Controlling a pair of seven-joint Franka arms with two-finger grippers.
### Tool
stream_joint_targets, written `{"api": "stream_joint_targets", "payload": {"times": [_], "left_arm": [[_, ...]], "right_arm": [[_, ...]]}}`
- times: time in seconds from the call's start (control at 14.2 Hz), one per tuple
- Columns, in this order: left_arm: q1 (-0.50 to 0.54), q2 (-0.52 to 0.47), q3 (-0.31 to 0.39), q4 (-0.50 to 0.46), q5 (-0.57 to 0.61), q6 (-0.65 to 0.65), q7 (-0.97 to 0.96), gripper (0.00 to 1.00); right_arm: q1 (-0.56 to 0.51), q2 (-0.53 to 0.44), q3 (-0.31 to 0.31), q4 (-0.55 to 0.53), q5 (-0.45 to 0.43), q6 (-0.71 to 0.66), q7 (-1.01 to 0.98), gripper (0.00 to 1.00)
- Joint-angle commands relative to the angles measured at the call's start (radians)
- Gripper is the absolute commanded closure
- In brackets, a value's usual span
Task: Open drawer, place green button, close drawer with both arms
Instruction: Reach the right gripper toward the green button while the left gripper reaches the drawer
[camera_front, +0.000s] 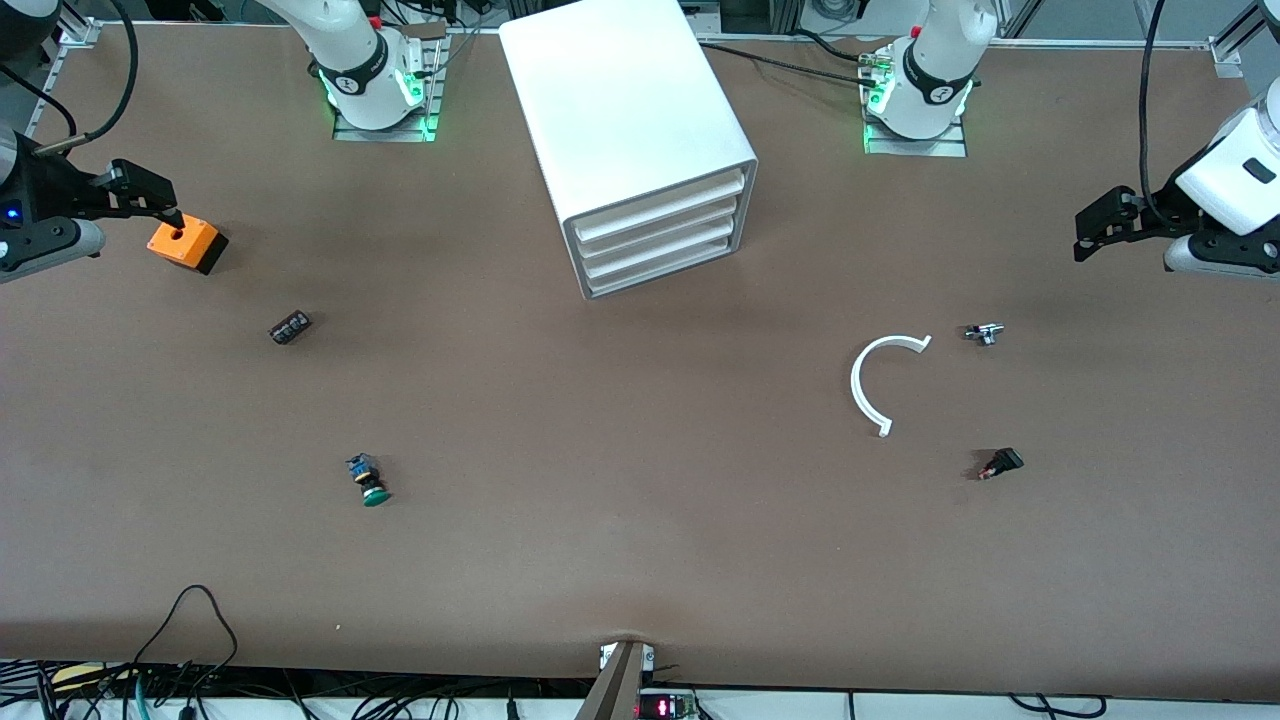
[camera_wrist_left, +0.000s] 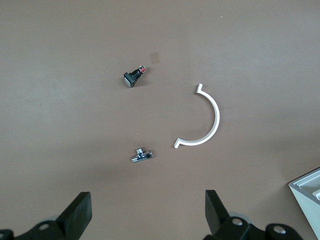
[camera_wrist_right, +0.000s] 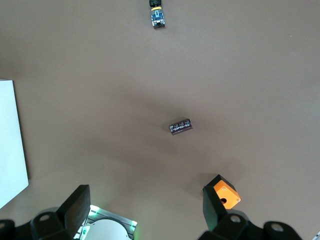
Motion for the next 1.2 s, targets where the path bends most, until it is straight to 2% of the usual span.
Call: {"api": "stream_joint_targets", "payload": {"times": [0.0, 0.35, 0.85, 0.99, 1.13], "left_arm": [[0.004, 0.006, 0.001, 0.025, -0.007, -0.023, 0.007, 0.0], [0.004, 0.006, 0.001, 0.025, -0.007, -0.023, 0.007, 0.0], [0.004, 0.011, 0.0, 0.025, -0.007, -0.023, 0.011, 0.0], [-0.007, 0.02, -0.006, 0.025, -0.022, -0.079, 0.017, 0.0], [-0.021, 0.055, -0.029, 0.025, -0.091, -0.179, 0.019, 0.0]], "right_arm": [[0.001, -0.001, 0.003, 0.007, -0.016, -0.002, -0.005, 0.0], [0.001, 0.005, 0.003, 0.007, -0.015, 0.0, -0.005, 0.0], [0.043, 0.126, 0.004, 0.013, -0.047, 0.003, -0.007, 0.0], [0.048, 0.147, 0.006, 0.014, -0.044, 0.017, -0.007, 0.0], [0.047, 0.167, 0.004, 0.014, -0.025, 0.043, -0.005, 0.0]]}}
